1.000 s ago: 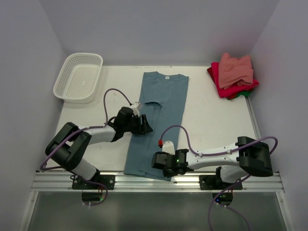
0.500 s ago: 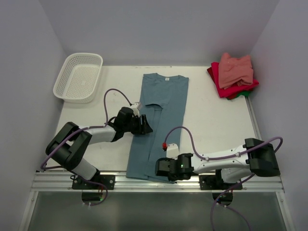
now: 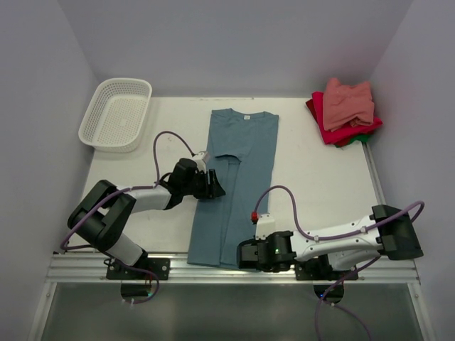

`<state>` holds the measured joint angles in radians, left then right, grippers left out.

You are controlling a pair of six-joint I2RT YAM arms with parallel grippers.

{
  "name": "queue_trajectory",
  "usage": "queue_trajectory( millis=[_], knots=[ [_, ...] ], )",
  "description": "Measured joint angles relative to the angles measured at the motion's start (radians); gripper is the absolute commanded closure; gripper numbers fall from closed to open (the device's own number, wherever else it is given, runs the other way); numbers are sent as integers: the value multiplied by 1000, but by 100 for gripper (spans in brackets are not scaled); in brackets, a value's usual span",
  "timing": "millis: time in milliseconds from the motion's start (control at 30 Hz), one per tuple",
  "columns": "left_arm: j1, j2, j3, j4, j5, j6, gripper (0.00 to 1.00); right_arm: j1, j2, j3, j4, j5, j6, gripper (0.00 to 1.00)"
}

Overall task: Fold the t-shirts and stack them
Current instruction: Fold the tshirt

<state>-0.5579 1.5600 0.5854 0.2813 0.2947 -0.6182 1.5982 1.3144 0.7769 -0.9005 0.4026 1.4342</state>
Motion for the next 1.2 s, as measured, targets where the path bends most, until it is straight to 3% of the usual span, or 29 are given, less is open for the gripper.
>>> queue_trajectory(
  millis=[200, 233, 333, 400, 433, 467, 600, 833, 1033, 1200],
  knots=[
    [0, 0, 0, 0, -1, 0, 41, 35, -1, -16, -53, 8, 66, 99],
    [0, 0, 0, 0, 0, 0, 41, 42, -2, -21, -58, 8, 76, 90],
    [0, 0, 0, -1, 0, 1, 41, 65, -12, -32, -79, 10, 107, 43],
    [0, 0, 0, -2, -1, 1, 41, 83, -21, -32, -91, 20, 117, 23],
    [0, -2, 0, -5, -2, 1, 41, 92, -25, -32, -97, 27, 118, 3],
    [0, -7, 0, -11, -4, 1, 42, 100, -28, -31, -100, 34, 119, 1],
    [-1, -86, 0, -91, -20, 2, 41, 112, -50, -29, -92, 63, 104, 1],
    [-1, -380, 17, -249, -82, 11, 40, 112, -198, -62, 1, 122, 83, 1],
    [-6, -404, 20, -496, -78, 9, 41, 112, -215, -134, 84, 126, 87, 2],
    [-34, -532, -56, -724, -31, -15, 41, 112, -284, -233, 150, 110, 116, 23]
  ],
)
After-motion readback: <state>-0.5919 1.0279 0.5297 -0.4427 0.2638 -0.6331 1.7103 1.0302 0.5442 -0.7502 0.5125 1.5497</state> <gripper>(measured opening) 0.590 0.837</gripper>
